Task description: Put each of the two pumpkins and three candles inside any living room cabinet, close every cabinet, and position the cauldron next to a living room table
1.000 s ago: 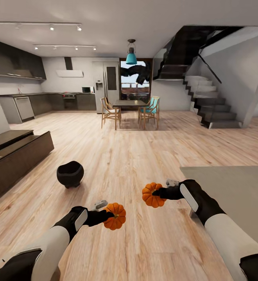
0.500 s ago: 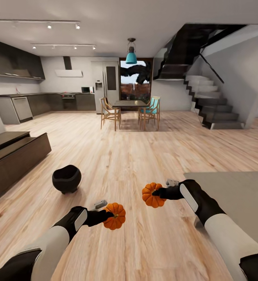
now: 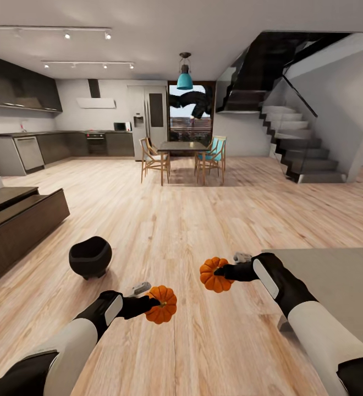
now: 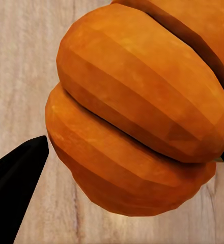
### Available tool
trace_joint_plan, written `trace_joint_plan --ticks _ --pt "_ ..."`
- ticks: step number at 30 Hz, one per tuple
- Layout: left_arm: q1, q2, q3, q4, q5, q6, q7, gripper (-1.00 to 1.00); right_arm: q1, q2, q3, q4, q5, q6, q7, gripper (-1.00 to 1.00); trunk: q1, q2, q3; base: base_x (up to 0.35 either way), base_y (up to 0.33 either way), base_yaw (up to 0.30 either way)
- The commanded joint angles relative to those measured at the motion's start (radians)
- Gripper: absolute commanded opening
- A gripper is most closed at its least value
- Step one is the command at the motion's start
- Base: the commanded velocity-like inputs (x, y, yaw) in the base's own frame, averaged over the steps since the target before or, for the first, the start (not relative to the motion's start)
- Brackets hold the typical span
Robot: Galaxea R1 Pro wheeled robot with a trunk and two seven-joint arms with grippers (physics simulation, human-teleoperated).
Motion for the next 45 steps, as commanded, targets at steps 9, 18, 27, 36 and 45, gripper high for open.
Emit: trace_joint_plan --ticks 9,18,27,36,45 --pt "0.0 0.0 0.003 -0.002 0.01 0.009 0.004 -1.0 -0.001 -0.001 0.002 -0.001 0.009 0.002 0.008 -1.0 0.0 0.0 -0.001 0.102 0.0 0.0" --pt "0.0 0.0 0.003 -0.002 0.01 0.009 0.004 -1.0 -0.001 -0.001 0.002 -0.001 0.007 0.002 0.007 -1.0 0.0 0.0 -0.001 0.254 0.0 0.0" --pt "0.0 0.0 0.003 -0.002 0.01 0.009 0.004 -1.0 -0.001 -0.001 0.002 -0.001 0.007 0.002 0.007 -1.0 0.0 0.0 -0.001 0.31 0.0 0.0" --pt "0.0 0.0 0.003 -0.002 0.01 0.009 0.004 -1.0 -0.001 -0.001 0.002 -0.001 0.007 0.002 0.007 -1.0 0.0 0.0 -0.001 0.312 0.0 0.0" --pt "0.0 0.0 0.003 -0.002 0.01 0.009 0.004 -1.0 -0.001 -0.001 0.004 -0.001 0.009 0.002 0.007 -1.0 0.0 0.0 -0.001 0.312 0.0 0.0"
